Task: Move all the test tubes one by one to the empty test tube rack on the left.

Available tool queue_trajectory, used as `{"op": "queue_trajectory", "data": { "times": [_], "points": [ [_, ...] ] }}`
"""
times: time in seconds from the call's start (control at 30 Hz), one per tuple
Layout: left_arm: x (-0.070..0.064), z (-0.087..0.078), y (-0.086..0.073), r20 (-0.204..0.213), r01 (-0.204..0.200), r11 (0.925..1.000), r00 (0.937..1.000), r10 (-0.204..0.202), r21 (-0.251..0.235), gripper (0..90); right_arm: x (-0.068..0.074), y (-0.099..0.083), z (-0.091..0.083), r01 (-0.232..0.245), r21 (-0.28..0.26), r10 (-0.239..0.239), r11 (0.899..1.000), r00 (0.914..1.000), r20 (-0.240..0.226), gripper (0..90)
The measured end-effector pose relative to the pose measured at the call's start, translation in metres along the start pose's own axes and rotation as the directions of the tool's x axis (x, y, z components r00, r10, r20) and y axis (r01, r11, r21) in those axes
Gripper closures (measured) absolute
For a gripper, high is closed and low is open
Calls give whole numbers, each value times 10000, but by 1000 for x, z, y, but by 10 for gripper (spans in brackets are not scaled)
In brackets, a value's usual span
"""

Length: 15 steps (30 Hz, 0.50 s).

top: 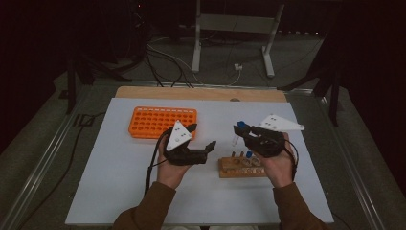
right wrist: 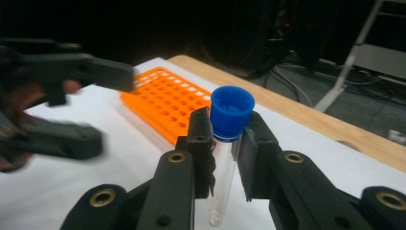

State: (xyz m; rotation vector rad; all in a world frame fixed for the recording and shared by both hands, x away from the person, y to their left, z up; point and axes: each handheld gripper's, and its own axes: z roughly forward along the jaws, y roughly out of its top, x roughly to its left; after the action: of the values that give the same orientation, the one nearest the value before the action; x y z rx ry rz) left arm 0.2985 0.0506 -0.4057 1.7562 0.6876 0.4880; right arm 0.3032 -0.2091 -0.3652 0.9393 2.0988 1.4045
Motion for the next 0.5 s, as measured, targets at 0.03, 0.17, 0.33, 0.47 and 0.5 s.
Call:
{"op": "queue_trajectory", "data": {
  "times": [0.03,0.17,0.33,0.47,0.5],
  "points": [
    [-3,3,0,125,23,10000,9999,-23,-45,184,4,1,3,37,33,-37,10000,9999,-105,773],
    [-11,11,0,294,-80,9999,9995,82,-66,296,14,1,9,40,66,-37,10000,9988,-495,773],
    [-20,21,-2,755,-320,9995,9966,321,-27,527,20,0,11,-101,59,105,9999,9964,-842,773],
    [-24,24,-2,925,-480,9988,9945,483,-49,644,24,-3,15,-57,177,75,9998,9947,-1027,774],
    [-24,25,-2,952,-525,9986,9941,523,-5,644,24,-3,15,-57,177,75,9998,9947,-1027,774]
  ]
}}
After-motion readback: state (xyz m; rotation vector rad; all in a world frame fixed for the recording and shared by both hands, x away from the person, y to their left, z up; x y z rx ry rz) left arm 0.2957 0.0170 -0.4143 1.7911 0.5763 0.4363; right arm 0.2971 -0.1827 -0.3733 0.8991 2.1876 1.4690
